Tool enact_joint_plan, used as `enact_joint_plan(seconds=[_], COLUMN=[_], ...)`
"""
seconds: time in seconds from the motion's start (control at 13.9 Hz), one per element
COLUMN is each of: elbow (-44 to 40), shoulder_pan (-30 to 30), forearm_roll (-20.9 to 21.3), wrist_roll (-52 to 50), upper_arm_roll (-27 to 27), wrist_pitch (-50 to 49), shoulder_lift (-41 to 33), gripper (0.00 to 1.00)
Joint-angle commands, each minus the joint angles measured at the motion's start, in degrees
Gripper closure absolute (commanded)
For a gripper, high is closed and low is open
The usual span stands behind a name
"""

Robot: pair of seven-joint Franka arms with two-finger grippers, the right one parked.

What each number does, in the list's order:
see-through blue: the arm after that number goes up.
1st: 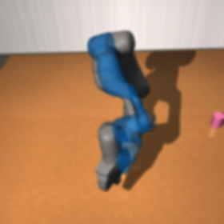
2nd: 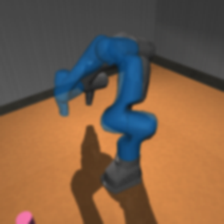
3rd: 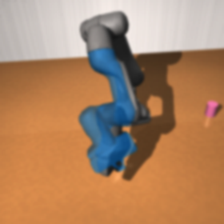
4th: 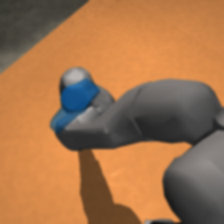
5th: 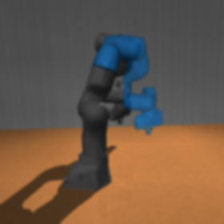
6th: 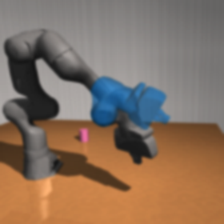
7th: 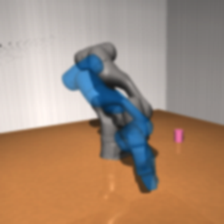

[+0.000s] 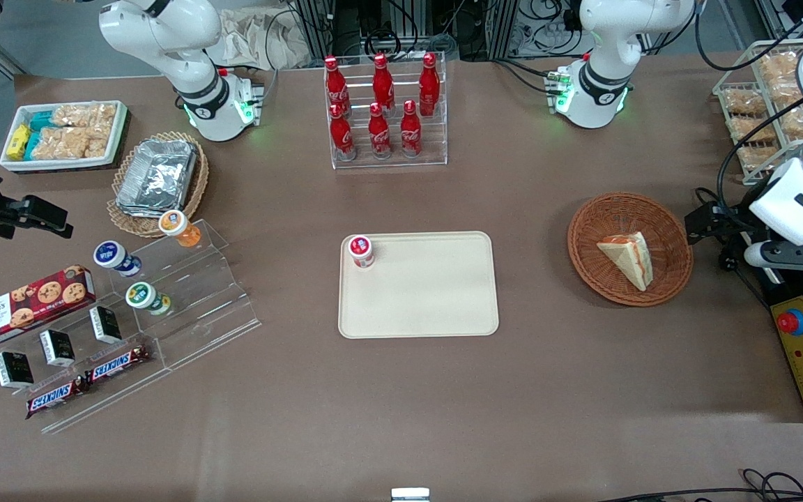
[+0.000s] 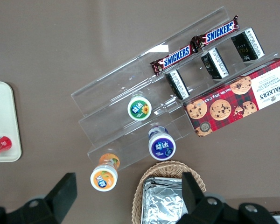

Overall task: Place sandwich from basket to tray
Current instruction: 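Move the left gripper from rest toward the wicker basket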

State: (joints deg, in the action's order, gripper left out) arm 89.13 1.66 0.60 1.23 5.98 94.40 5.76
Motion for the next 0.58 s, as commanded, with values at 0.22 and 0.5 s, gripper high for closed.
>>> enact_joint_plan(seconds=[0.22, 0.5], elbow=[-1.3, -1.4], shoulder_pan=[0.2, 0.1], forearm_roll=[-0.1, -0.1], wrist_roll=[0.9, 1.2], upper_arm_roll=[0.3, 0.3], wrist_pitch=[-1.5, -2.5], shoulder_lift=[0.7, 1.1], gripper=[0.0, 0.0])
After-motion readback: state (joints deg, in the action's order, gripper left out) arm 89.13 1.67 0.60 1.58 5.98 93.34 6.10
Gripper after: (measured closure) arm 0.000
